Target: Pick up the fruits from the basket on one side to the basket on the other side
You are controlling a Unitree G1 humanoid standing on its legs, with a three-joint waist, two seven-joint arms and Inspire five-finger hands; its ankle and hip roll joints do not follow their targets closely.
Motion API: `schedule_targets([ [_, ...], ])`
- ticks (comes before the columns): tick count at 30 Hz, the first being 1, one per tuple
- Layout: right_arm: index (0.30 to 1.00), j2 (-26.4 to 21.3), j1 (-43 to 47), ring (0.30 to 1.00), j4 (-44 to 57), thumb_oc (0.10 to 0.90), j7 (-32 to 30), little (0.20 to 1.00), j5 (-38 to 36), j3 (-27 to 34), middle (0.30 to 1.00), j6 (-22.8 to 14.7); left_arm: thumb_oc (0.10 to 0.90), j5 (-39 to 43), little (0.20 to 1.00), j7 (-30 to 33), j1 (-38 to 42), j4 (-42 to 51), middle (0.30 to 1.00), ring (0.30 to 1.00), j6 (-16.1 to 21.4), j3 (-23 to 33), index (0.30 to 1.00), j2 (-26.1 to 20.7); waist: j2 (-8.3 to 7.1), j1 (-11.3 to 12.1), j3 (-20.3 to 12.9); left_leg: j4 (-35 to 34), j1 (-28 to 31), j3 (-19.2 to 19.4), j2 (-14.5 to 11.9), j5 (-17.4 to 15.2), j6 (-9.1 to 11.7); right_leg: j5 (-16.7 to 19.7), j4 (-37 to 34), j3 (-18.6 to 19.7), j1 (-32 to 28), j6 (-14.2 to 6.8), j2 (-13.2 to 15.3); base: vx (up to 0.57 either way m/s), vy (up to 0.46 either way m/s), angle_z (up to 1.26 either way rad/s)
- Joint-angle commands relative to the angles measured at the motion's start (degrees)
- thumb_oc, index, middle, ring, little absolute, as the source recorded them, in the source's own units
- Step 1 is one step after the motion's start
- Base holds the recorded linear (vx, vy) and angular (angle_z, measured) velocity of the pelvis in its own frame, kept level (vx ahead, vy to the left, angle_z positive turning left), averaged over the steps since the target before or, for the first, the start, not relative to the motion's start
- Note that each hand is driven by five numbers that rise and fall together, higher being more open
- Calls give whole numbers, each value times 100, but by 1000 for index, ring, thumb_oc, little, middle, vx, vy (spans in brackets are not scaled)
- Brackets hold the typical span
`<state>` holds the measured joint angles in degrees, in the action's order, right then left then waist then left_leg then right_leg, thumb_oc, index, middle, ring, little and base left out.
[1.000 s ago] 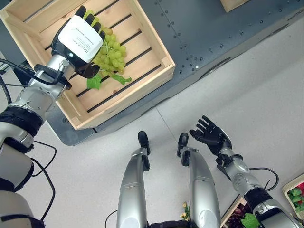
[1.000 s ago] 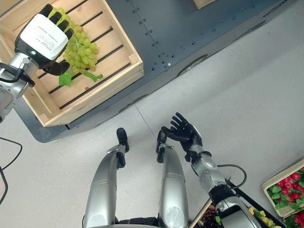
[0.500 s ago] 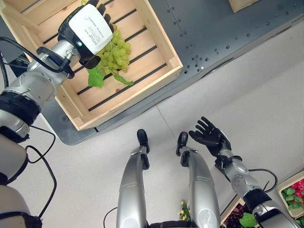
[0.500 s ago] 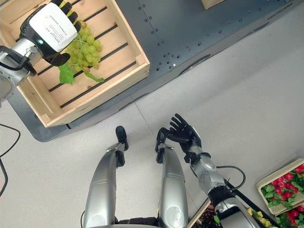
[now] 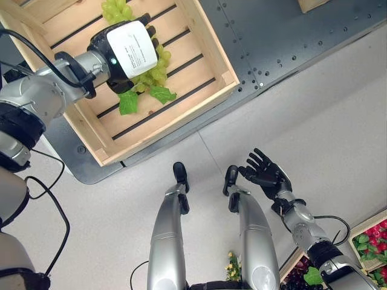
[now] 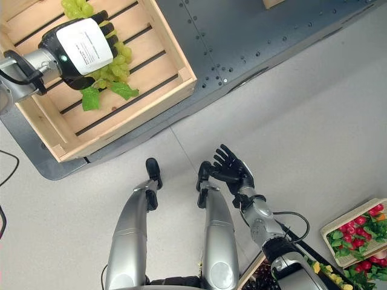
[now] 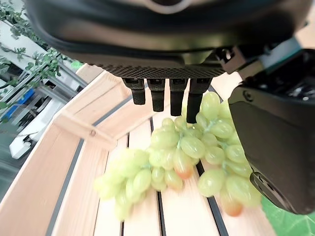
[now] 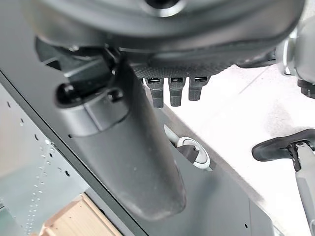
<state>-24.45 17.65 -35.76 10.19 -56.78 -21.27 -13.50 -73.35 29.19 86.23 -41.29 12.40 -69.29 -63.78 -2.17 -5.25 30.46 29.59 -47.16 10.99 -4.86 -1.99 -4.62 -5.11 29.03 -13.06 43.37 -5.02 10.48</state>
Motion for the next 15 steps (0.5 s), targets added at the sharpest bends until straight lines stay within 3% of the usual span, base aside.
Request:
schedule_targets([
  [1, 900, -30, -168, 900, 294, 800, 350, 900, -258, 131, 900, -461, 800, 129, 900, 924, 609, -141, 900, 900, 301, 9, 900, -239, -81, 70, -67, -505, 606, 320, -35, -586, 177, 563, -338, 6, -103, -109, 106, 0, 0, 0],
  [5, 900, 3, -135, 900, 262, 800, 381, 900, -281, 125, 900, -449, 800, 132, 900, 1041, 628, -338, 900, 900, 412, 11, 900, -157, -120, 73, -67, -523, 546, 304, -28, -572, 178, 610, -369, -16, -55, -109, 90, 0, 0, 0],
  [9, 900, -3, -82, 900, 297, 800, 340, 900, -292, 101, 900, -416, 800, 156, 900, 1037, 571, -508, 900, 900, 251, 58, 900, -121, -128, 67, -67, -551, 479, 305, -25, -543, 181, 615, -392, -20, 11, -96, 75, 0, 0, 0],
  [15, 900, -81, -50, 900, 480, 800, 307, 900, -332, 83, 900, -388, 800, 661, 900, 183, 478, -759, 900, 900, -107, 123, 900, -52, -135, 34, -67, -615, 356, 318, -12, -488, 204, 654, -454, -28, 133, -85, 64, -12, 28, -1],
])
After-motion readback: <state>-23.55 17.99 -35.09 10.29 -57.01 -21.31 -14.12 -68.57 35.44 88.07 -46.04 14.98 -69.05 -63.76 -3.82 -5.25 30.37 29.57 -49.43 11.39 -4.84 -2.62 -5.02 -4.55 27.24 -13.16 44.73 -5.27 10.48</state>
